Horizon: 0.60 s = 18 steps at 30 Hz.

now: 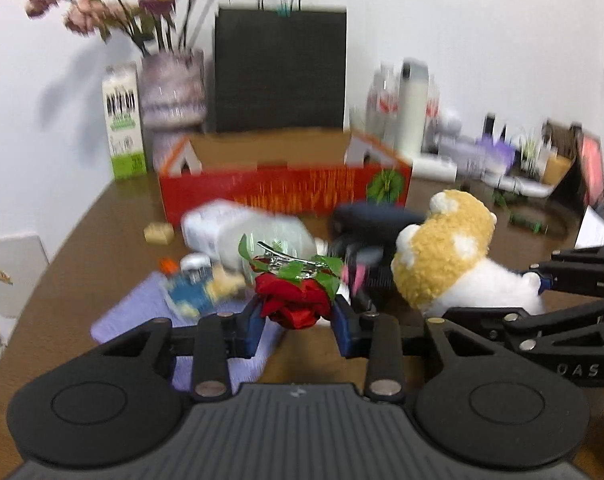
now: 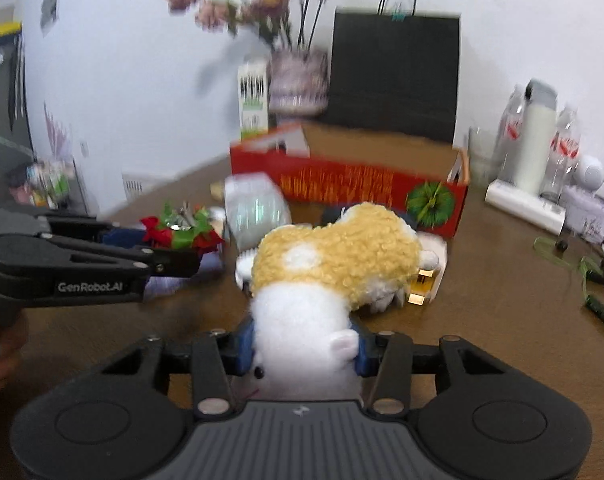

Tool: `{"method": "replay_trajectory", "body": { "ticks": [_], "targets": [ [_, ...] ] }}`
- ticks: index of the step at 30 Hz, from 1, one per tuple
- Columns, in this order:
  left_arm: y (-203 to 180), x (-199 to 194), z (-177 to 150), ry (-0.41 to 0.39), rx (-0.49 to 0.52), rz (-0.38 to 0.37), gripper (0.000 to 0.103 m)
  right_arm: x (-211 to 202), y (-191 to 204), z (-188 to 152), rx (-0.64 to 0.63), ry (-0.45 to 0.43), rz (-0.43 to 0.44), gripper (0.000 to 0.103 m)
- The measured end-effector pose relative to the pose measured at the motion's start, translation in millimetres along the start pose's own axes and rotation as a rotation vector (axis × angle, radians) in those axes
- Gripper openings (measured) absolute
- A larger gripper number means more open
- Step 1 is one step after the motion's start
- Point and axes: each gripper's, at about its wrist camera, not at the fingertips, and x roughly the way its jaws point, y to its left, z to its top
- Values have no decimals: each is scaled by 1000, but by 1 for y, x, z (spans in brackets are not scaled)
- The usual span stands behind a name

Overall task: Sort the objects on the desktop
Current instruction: 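Grasp the red rose with the left tool while the right tool grasps the plush toy, drop both into box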

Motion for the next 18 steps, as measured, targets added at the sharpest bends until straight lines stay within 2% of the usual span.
{"method": "replay_trajectory", "body": {
  "ticks": [4,7,12,16,18],
  "targets": [
    [3,-8,33,-85,-20,-11,36,-15,-7,31,8,-108,-2,44],
    [10,6,69,-132,-80,-10,37,-5,-15,66,12,-168,-31,44],
    [25,57,118,-167,-231,-4,37,61,-44,125,106,-195,-123,44],
    [41,99,129,-174,-306,8,37,122,-72,142,186,-163,-130,44],
    [50,127,136,-137,-301,23,37,151,-84,147,200,-135,-134,44]
  ]
}}
